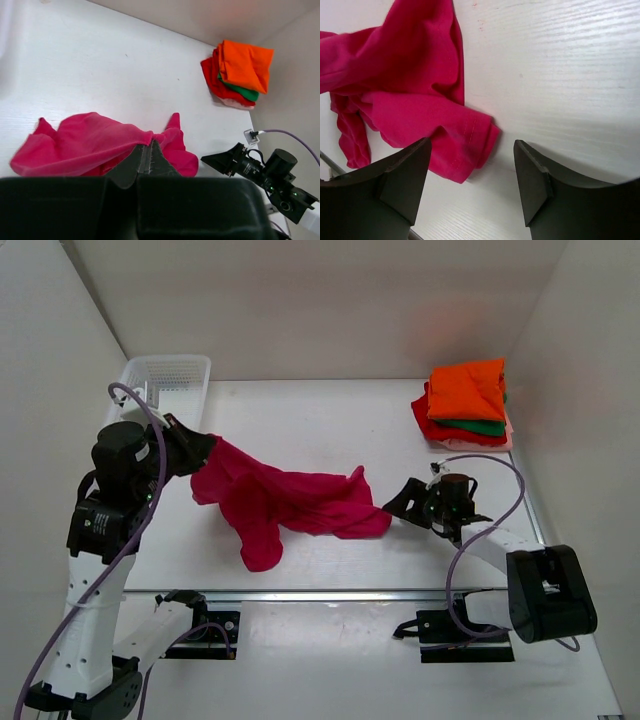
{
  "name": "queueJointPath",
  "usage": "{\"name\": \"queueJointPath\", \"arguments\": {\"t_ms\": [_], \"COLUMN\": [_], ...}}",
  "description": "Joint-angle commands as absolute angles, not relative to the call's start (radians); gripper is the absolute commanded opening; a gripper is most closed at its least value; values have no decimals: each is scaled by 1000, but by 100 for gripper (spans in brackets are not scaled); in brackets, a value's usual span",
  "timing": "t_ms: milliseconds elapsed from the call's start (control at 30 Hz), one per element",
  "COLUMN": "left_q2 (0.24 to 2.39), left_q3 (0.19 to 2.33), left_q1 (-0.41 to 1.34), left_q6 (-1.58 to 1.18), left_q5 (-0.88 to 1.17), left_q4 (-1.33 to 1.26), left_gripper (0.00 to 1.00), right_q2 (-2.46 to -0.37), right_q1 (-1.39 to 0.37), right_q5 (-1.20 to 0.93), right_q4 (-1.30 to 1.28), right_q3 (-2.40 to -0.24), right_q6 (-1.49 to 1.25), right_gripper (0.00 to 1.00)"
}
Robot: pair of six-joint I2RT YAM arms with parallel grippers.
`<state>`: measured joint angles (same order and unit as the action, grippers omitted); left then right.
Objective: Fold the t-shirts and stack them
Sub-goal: Flatten out the tshirt
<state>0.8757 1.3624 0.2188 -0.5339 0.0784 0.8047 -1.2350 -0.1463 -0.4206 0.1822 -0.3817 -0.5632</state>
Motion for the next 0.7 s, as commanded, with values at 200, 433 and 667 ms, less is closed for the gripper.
{"name": "queueJointPath", "arguments": {"t_ms": [200, 433, 667], "left_q2": [841, 807, 799], "left_q3": [1428, 1316, 1249], "left_q1": [235, 232, 222], "left_q6": [-503, -518, -519], "left_q5": [-38, -18, -5], "left_q4": [850, 808, 773], "left_gripper": [0, 0, 0], "right_q2": [-1506, -1761, -1963], "right_q1": [-170, -247, -337], "right_q5": [-512, -468, -475], "right_q4": [287, 135, 78], "right_q3": [-664, -986, -1169], "right_q6": [-566, -528, -469], "right_gripper": [61, 62, 61]}}
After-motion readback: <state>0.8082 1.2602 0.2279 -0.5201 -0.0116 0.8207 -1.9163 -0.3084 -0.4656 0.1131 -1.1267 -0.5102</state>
